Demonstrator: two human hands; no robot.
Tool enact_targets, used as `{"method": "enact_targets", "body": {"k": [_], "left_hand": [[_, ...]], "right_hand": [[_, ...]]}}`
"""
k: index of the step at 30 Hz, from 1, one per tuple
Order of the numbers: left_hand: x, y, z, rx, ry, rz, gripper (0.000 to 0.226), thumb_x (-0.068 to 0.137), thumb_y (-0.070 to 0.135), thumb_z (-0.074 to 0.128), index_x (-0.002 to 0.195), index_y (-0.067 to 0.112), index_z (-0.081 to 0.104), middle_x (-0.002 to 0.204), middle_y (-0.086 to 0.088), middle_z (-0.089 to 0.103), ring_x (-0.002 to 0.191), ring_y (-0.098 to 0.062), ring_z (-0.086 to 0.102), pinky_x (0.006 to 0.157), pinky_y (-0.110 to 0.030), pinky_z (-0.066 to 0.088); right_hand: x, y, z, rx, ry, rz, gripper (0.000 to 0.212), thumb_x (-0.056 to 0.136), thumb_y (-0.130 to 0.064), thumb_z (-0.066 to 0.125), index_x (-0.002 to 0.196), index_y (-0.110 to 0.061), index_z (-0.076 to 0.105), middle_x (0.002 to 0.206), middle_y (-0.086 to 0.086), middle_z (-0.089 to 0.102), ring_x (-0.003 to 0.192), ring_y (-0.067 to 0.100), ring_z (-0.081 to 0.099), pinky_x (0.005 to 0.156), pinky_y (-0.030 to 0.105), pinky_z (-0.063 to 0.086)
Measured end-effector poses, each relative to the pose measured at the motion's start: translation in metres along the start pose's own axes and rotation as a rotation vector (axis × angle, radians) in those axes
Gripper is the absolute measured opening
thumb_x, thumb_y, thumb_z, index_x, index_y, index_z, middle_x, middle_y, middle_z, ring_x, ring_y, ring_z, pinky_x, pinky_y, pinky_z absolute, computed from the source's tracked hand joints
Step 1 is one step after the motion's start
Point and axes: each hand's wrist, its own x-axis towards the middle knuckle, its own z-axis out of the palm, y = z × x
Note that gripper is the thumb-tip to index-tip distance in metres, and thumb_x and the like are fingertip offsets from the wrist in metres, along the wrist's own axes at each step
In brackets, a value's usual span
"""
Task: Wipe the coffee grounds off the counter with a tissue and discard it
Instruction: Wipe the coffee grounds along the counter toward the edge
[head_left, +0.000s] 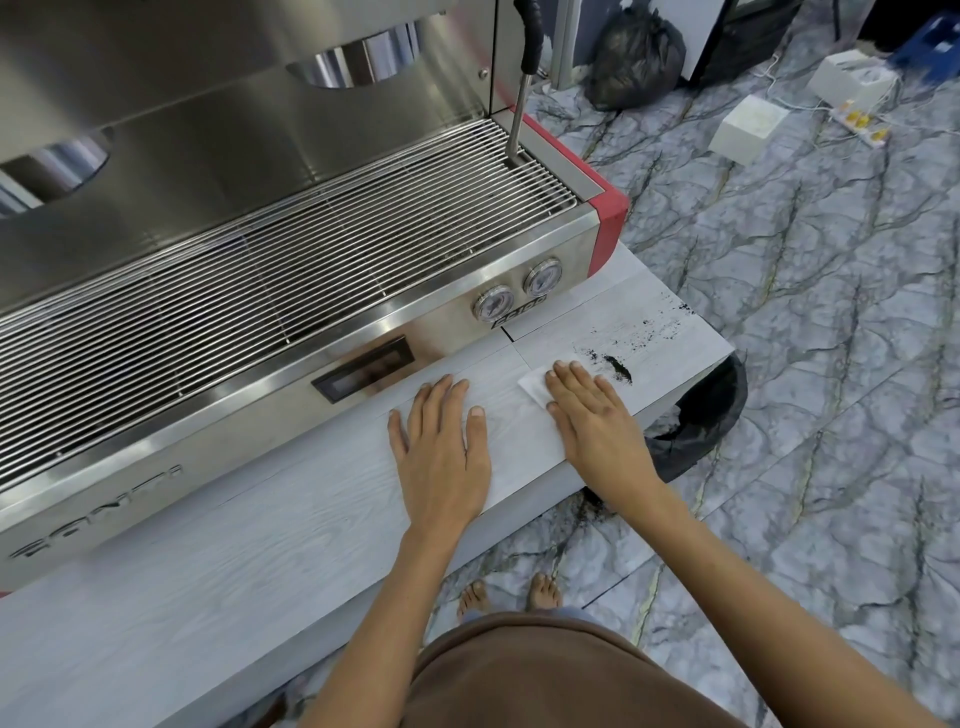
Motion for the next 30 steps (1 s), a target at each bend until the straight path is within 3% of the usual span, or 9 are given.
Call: {"method": "enact_targets", "body": {"k": [7, 11, 18, 21, 30], "left_hand": [[0.0, 0.0, 0.002, 0.01, 0.001, 0.003, 0.057, 0.1, 0.048, 0.016, 0.147, 0.029, 0.041, 0.157, 0.01, 0.034, 0.148, -0.009, 0.02, 0.123, -0.045, -0.002], [-0.001, 0.0, 0.002, 0.016, -0.006, 0.005, 0.057, 0.1, 0.049, 0.015, 0.147, 0.029, 0.041, 0.158, 0.011, 0.033, 0.149, -0.009, 0.018, 0.123, -0.045, -0.003], [-0.001, -0.001, 0.002, 0.034, -0.011, 0.017, 0.057, 0.1, 0.05, 0.015, 0.147, 0.029, 0.04, 0.158, 0.009, 0.033, 0.149, -0.01, 0.019, 0.123, -0.047, 0.0], [-0.001, -0.002, 0.003, 0.049, -0.013, 0.024, 0.058, 0.1, 0.051, 0.013, 0.148, 0.03, 0.039, 0.158, 0.008, 0.033, 0.149, -0.012, 0.019, 0.123, -0.049, 0.001], [0.003, 0.006, 0.003, -0.001, -0.049, 0.014, 0.059, 0.097, 0.054, 0.019, 0.147, 0.03, 0.037, 0.158, 0.004, 0.031, 0.149, -0.015, 0.016, 0.122, -0.053, -0.001]], "right_hand": [[0.006, 0.018, -0.008, -0.025, 0.006, 0.001, 0.043, 0.098, -0.023, 0.033, 0.13, -0.003, 0.055, 0.138, 0.013, 0.051, 0.133, 0.026, 0.042, 0.109, 0.047, 0.033], [0.007, 0.021, -0.013, -0.001, 0.038, 0.009, 0.044, 0.1, -0.023, 0.029, 0.131, -0.002, 0.053, 0.139, 0.012, 0.05, 0.136, 0.023, 0.037, 0.114, 0.042, 0.023], [-0.006, 0.002, -0.012, 0.011, -0.026, -0.127, 0.042, 0.1, -0.026, 0.037, 0.133, -0.005, 0.052, 0.141, 0.012, 0.048, 0.136, 0.023, 0.036, 0.112, 0.045, 0.026], [-0.011, -0.006, -0.013, 0.0, -0.019, -0.088, 0.048, 0.1, -0.033, 0.035, 0.136, -0.005, 0.049, 0.144, 0.011, 0.044, 0.138, 0.023, 0.034, 0.113, 0.045, 0.026], [-0.005, -0.011, 0.0, -0.012, -0.059, -0.047, 0.048, 0.1, -0.027, 0.03, 0.14, -0.005, 0.043, 0.149, 0.011, 0.036, 0.141, 0.022, 0.028, 0.115, 0.042, 0.024]]}}
